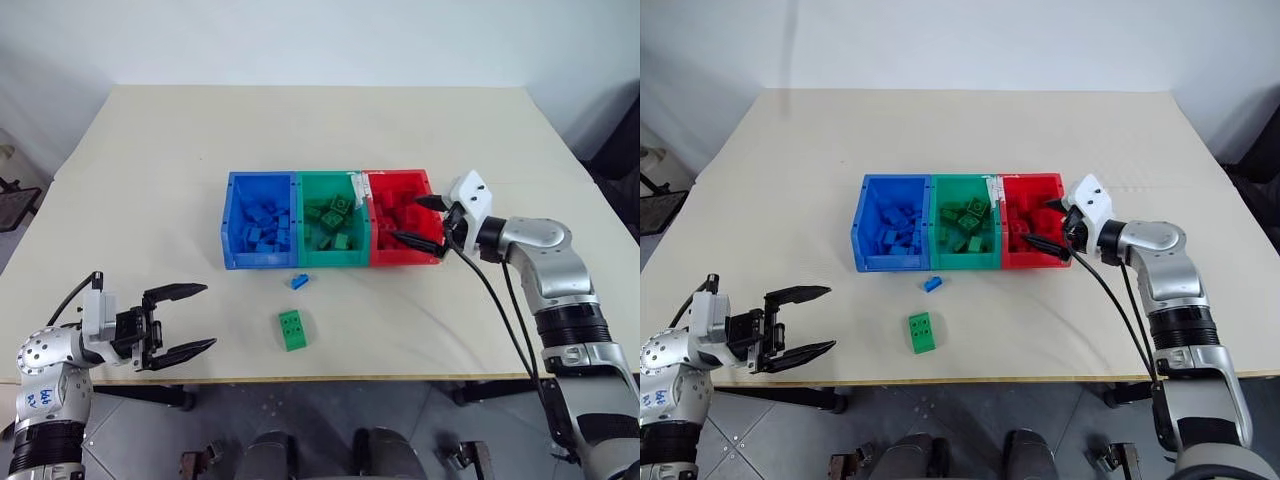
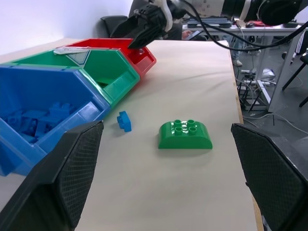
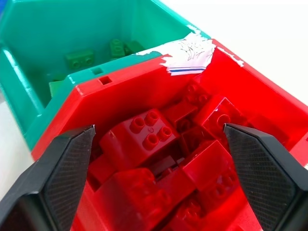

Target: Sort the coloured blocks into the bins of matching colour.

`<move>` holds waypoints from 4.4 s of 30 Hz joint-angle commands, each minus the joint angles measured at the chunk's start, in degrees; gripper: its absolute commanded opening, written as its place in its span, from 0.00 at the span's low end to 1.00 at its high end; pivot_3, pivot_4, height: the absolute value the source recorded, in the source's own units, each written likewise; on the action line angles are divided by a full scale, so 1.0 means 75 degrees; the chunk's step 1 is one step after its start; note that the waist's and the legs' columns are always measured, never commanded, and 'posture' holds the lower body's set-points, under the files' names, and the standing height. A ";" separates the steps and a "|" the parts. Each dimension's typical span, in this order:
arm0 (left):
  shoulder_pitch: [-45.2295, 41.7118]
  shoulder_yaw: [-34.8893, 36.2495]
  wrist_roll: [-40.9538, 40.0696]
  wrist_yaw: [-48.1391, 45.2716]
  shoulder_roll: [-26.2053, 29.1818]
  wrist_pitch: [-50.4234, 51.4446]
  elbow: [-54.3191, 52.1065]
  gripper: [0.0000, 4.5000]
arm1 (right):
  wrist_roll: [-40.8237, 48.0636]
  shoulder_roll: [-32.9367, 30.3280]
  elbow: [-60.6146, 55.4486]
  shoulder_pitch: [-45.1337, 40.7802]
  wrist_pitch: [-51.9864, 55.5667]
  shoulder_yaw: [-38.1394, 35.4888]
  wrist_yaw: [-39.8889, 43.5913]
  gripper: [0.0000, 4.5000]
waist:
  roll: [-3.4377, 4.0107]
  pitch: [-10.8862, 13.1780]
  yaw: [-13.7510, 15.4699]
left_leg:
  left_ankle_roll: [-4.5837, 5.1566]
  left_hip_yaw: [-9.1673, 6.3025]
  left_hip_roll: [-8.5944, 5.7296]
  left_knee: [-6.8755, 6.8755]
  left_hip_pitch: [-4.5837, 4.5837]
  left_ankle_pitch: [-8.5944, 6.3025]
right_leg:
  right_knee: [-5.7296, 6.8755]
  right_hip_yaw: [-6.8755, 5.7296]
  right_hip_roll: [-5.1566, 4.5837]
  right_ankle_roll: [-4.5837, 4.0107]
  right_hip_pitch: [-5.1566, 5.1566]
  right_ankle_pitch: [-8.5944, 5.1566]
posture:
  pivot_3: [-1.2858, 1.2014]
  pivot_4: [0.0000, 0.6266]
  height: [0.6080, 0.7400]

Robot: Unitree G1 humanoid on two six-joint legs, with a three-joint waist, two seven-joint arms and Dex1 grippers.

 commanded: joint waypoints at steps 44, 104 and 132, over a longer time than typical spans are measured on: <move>0.3031 -0.3209 0.3735 0.9843 -0.2319 0.7673 -0.9104 1.00 | 0.4295 -0.3779 0.1728 -0.1075 -0.3273 0.4589 0.4533 0.99 | 0.0025 0.0018 0.0194 | 0.0007 0.0010 0.0015 0.0010 -0.0004 -0.0005 | -0.0156 0.0021 -0.0001 0.0000 0.0070 0.0000 | 0.52 0.24 1.00; 0.0033 -0.3735 0.3056 1.1305 -0.4484 1.3704 -0.8446 0.81 | 0.4662 -0.3901 0.1618 -0.0814 -0.3049 0.4355 0.4533 1.00 | 0.0032 0.0013 0.0398 | 0.0010 -0.0016 0.0015 0.0030 0.0001 -0.0004 | -0.0259 0.0000 0.0017 0.0000 0.0153 0.0000 | 0.52 0.24 1.00; -0.0116 -0.2159 0.2421 0.9655 -0.2393 1.1856 -0.9023 0.81 | 0.4166 -0.3626 0.1833 -0.0757 -0.2925 0.3940 0.4533 1.00 | 0.0030 0.0016 0.0382 | 0.0005 -0.0029 0.0012 0.0033 -0.0006 0.0000 | -0.0260 -0.0001 0.0022 -0.0001 0.0154 -0.0001 | 0.52 0.24 1.00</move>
